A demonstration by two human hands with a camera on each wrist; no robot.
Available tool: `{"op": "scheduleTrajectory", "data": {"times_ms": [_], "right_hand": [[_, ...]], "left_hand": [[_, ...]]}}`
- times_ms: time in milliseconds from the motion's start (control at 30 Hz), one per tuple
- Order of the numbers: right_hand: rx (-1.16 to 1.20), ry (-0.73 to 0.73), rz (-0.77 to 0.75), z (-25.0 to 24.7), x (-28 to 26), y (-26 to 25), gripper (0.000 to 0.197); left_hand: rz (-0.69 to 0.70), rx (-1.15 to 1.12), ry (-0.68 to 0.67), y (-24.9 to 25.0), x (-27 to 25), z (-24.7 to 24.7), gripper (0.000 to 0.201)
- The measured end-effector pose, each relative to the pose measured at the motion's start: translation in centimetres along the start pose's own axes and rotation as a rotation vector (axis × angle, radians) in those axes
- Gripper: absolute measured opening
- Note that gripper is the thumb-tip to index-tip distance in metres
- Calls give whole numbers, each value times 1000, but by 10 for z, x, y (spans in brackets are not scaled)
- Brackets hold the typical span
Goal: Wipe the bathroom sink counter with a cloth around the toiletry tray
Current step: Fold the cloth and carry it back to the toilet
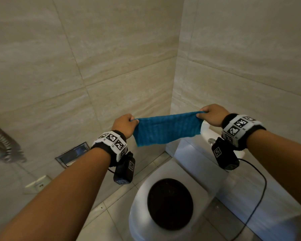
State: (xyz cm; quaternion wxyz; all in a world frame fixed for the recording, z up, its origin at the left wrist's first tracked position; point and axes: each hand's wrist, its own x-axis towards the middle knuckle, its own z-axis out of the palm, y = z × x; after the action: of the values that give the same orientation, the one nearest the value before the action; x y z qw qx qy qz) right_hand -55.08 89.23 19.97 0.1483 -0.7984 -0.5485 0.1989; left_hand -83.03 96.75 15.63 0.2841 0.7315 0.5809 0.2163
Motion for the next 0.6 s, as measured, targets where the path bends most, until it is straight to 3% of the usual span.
{"op": "scheduleTrajectory", "data": {"times_ms": [100, 400, 600], "right_hand": [[62, 21, -3, 1, 0, 1, 24], [302, 47, 30, 16, -6, -15, 16], [511, -76, 36, 34, -14, -38, 12]], "left_hand": [[-2, -79, -29, 1, 1, 1, 30], [-41, -414, -60, 31, -3, 13, 18], [-67, -528, -136, 53, -5, 31, 17]]}}
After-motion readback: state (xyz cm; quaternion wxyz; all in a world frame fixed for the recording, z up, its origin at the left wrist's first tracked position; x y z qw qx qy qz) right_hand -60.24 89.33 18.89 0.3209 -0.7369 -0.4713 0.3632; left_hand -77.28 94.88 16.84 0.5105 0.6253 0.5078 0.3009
